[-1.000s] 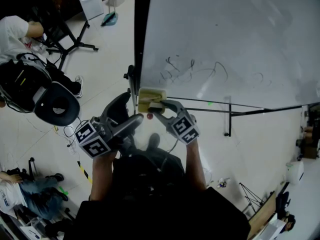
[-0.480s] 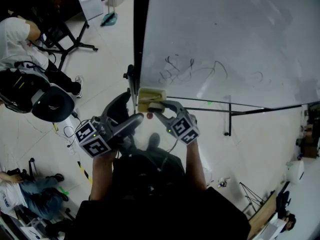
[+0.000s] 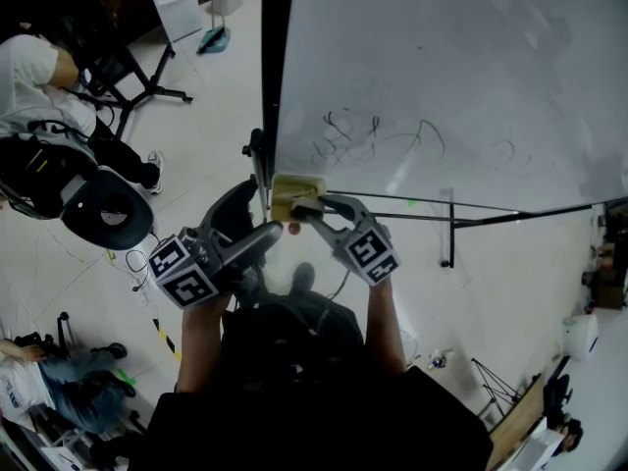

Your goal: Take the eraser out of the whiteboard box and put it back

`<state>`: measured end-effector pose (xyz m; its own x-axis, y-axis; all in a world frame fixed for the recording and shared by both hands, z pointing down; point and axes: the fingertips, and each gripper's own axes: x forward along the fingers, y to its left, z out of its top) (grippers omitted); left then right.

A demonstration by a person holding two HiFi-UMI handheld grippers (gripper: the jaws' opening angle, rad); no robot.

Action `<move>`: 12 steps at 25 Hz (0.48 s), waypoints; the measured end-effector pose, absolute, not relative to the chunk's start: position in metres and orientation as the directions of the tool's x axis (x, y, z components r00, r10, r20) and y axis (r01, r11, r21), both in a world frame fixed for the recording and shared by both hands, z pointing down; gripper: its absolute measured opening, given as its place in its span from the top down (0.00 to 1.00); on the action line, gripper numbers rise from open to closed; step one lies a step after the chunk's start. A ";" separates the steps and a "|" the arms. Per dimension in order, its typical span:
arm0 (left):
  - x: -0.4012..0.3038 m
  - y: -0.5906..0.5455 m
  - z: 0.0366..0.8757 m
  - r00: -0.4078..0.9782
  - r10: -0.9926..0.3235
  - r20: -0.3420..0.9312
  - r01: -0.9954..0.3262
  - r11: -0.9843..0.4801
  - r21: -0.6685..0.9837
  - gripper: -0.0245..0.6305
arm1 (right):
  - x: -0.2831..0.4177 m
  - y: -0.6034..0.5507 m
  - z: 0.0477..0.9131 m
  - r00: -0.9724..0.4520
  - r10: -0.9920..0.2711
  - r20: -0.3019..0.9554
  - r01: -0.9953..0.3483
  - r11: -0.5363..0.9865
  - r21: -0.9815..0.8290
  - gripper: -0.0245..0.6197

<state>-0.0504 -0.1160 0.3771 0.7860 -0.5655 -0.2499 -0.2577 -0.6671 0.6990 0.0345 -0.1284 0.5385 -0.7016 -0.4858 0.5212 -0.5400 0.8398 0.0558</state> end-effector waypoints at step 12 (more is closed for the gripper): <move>-0.051 -0.117 0.375 0.788 -0.563 -0.249 -0.259 -0.670 0.695 0.31 | 0.039 -0.133 0.477 -0.797 -0.522 0.302 -0.568 0.818 -0.085 0.71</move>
<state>-0.0506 -0.1167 0.3749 0.7883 -0.5628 -0.2487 -0.2593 -0.6705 0.6951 0.0386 -0.1330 0.4773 -0.7974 -0.5224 0.3019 -0.5684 0.8184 -0.0850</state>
